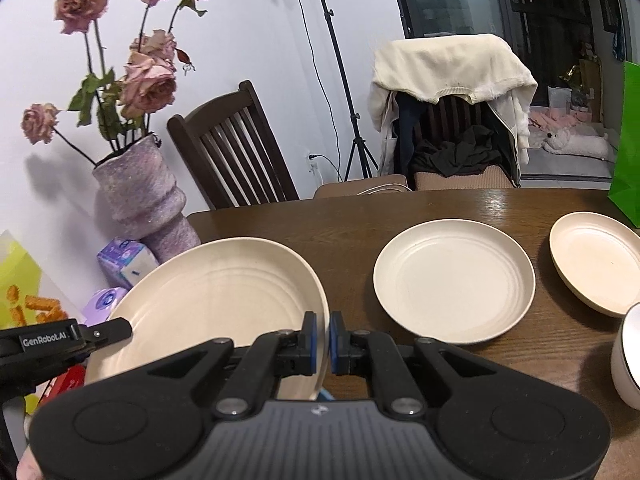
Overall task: Organize plates and bowls
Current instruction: 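Lift the cream plate with the right gripper and carry it back, then lower the held cream plate onto the table beside the blue bowl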
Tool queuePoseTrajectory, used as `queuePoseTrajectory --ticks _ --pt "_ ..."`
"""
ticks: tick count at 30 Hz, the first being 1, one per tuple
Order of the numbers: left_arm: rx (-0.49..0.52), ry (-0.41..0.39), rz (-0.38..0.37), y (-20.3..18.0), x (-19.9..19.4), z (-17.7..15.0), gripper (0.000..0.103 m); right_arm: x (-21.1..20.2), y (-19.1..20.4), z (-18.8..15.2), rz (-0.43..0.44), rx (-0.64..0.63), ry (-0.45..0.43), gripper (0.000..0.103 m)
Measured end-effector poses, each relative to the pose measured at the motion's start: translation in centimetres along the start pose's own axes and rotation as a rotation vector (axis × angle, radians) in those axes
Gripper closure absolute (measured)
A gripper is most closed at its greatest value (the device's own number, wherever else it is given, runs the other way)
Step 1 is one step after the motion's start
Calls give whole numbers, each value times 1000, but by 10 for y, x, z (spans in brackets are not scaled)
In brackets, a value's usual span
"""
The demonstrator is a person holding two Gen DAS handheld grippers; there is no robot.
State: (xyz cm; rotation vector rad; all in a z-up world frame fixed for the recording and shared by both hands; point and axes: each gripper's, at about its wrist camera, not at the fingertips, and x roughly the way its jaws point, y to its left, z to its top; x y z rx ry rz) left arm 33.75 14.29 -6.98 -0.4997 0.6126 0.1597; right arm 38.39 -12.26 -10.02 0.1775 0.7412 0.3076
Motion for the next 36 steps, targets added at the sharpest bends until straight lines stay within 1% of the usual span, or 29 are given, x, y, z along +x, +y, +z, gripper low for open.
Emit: queuePoseTrajectory --ticks 11,17,25,31,36 --pt "-5 -21 -16 -1 -50 -30 92 -52 1 -29 7 -4 -22 96" --pt "11 -20 -32 -8 -77 -51 92 -84 -5 -49 -5 7 -35 96" --pt "45 -9 -45 -22 -107 -70 92 -125 -15 -74 -23 31 -42 96" --pt "77 6 -74 -37 -126 -77 92 -156 -23 -81 -53 46 -47 96" --pt "94 -5 -104 -47 -137 -78 91 -177 -24 -80 -79 36 -66 96"
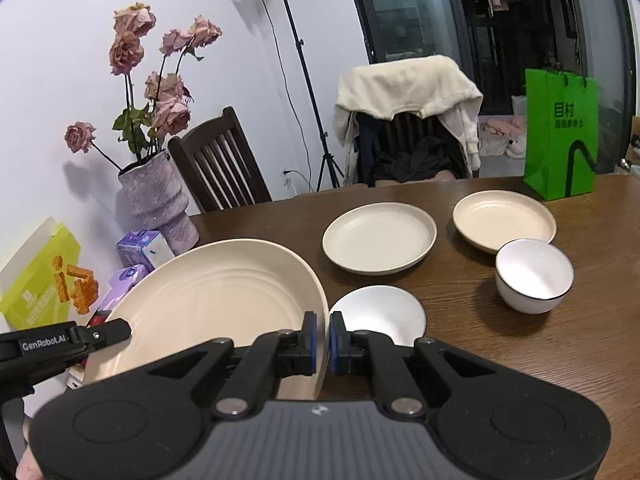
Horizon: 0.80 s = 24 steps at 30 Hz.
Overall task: Organize plates and bowls
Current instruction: 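Lower the held cream plate onto the table beside the blue bowl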
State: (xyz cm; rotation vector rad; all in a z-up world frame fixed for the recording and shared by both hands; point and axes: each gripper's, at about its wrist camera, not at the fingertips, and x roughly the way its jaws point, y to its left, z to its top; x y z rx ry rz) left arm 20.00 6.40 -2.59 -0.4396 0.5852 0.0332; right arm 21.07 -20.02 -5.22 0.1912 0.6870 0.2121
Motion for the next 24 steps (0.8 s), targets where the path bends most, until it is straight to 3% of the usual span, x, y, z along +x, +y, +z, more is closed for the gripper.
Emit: queuePoseTrajectory --ticks 24 --pt "119 78 -50 -33 3 -44 91 -29 -46 -44 -68 78 -15 96"
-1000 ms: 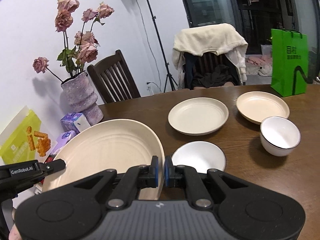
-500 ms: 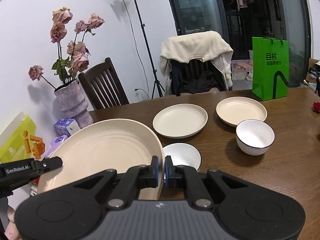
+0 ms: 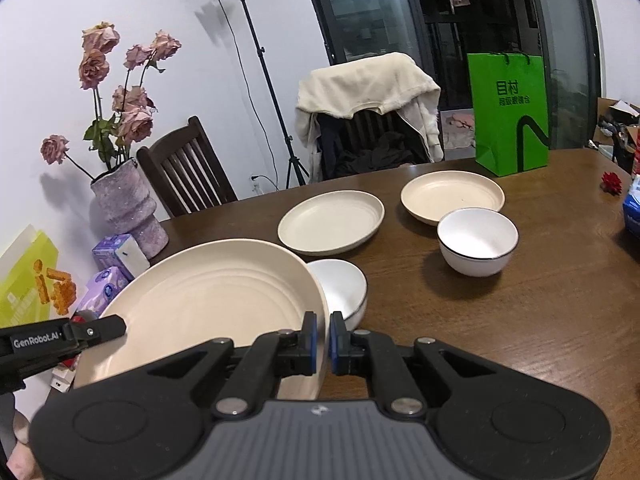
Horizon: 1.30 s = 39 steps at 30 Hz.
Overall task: Organize plates and bowls
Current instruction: 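Lower the held cream plate onto the table beside the blue bowl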
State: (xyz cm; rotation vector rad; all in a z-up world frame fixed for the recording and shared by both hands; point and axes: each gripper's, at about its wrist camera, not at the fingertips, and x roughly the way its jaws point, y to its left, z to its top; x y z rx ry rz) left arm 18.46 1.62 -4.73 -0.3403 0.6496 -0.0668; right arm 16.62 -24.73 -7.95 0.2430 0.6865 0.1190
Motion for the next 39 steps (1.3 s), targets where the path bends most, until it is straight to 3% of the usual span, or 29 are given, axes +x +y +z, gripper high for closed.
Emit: queuePoseTrajectory --ticks 15,39 --pt "44 55 -30 -23 14 -30 91 -9 -37 -23 -46 27 20 96" --pt "96 159 -56 -26 53 -85 91 8 -75 -81 -115 93 75 96"
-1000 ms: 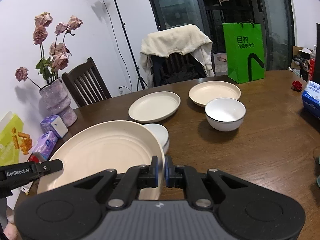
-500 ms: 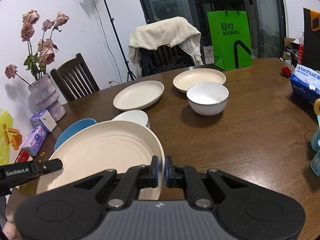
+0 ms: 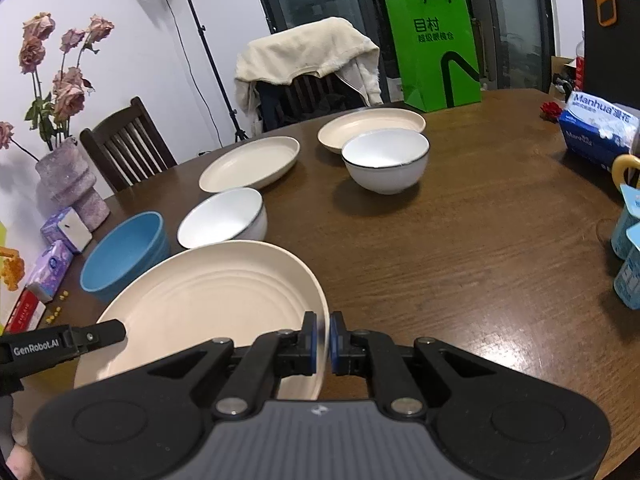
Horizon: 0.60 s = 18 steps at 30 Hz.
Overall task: Organize plates and bowls
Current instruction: 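Lower the held cream plate onto the table beside the blue bowl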
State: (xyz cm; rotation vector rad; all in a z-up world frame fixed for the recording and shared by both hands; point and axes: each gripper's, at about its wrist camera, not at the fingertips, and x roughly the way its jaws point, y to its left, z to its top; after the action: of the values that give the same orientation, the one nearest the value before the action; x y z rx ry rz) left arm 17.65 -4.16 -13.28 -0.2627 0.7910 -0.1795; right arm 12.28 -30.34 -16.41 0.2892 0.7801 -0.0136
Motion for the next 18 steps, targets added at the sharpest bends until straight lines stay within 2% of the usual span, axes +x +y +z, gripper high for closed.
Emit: queuePoseTrajectory --ticks 18 --pt "28 36 9 -1 32 -31 91 27 -18 -29 -47 10 30 96"
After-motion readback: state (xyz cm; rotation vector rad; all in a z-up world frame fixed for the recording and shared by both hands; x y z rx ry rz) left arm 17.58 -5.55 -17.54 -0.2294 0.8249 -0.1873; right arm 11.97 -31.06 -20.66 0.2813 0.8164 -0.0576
